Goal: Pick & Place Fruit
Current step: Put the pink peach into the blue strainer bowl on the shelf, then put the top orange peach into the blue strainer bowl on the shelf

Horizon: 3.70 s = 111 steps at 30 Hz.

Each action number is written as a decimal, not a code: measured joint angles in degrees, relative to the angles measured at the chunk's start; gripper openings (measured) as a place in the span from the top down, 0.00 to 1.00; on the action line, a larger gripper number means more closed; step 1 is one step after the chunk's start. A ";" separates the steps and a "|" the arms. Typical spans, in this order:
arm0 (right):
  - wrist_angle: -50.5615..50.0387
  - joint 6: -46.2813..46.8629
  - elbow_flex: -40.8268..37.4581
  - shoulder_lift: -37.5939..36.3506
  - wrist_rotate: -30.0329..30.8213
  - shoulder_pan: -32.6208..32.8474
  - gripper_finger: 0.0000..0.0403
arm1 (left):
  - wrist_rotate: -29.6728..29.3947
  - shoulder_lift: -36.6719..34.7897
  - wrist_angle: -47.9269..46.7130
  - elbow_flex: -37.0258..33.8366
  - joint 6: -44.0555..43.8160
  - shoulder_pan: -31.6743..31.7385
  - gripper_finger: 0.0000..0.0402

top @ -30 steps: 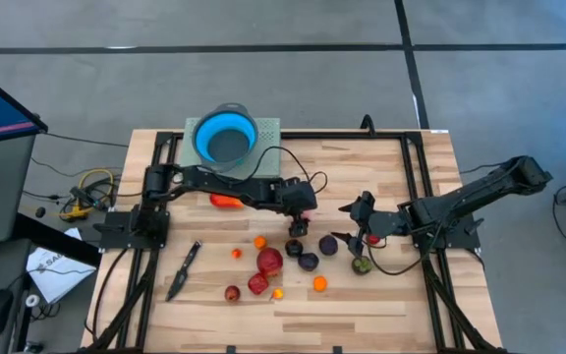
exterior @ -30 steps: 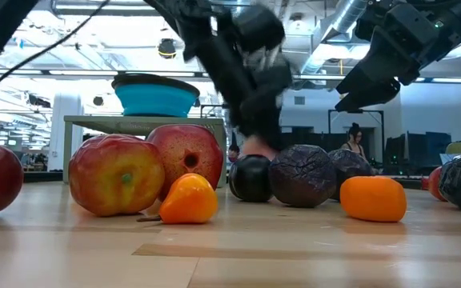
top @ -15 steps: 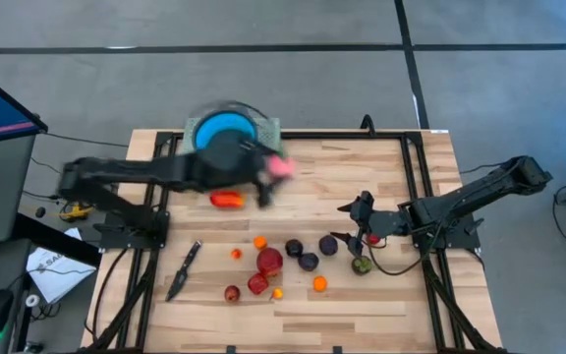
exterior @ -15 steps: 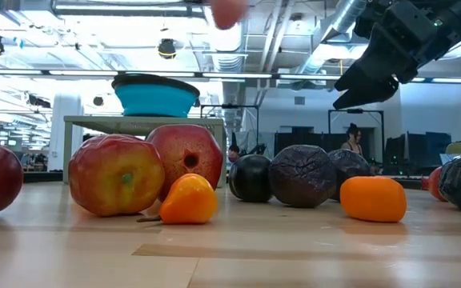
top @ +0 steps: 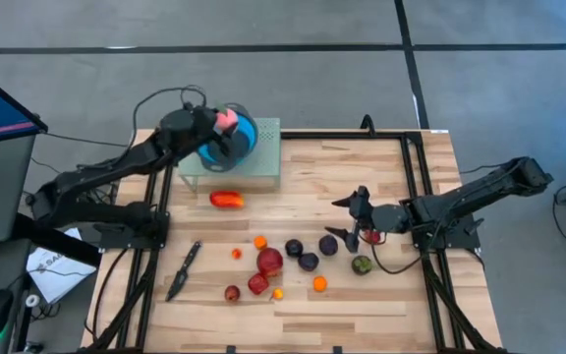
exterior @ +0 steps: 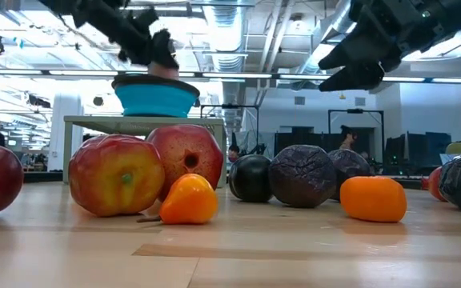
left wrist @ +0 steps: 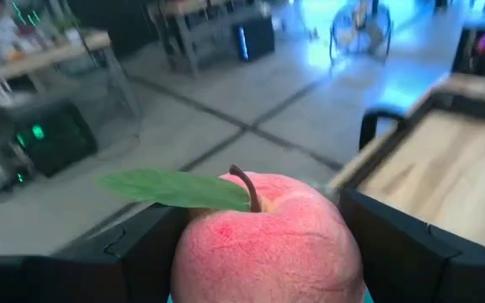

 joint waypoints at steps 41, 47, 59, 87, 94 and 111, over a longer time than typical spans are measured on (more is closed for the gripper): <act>1.13 0.12 0.00 0.00 -0.09 -0.96 0.06 | 0.83 6.16 3.85 -0.17 4.46 1.52 0.08; 1.15 0.12 0.00 0.00 -0.07 -0.99 0.06 | 1.63 -2.39 3.91 -0.17 4.83 0.43 0.09; 1.13 0.10 0.00 0.00 -0.04 -1.05 0.06 | 0.75 -12.04 3.21 -0.15 11.01 -25.73 0.09; 5.02 -1.80 -0.02 -0.02 0.09 -0.55 0.06 | 9.18 24.28 -27.39 11.86 -13.44 -56.10 0.14; 5.27 -1.49 -0.02 -0.02 0.09 -0.53 0.06 | 9.24 21.94 -47.26 12.87 -29.12 -57.38 0.17; 5.43 -1.80 -0.02 -0.02 0.07 -0.59 0.06 | -6.29 15.88 -13.48 -16.04 -46.07 -62.69 0.28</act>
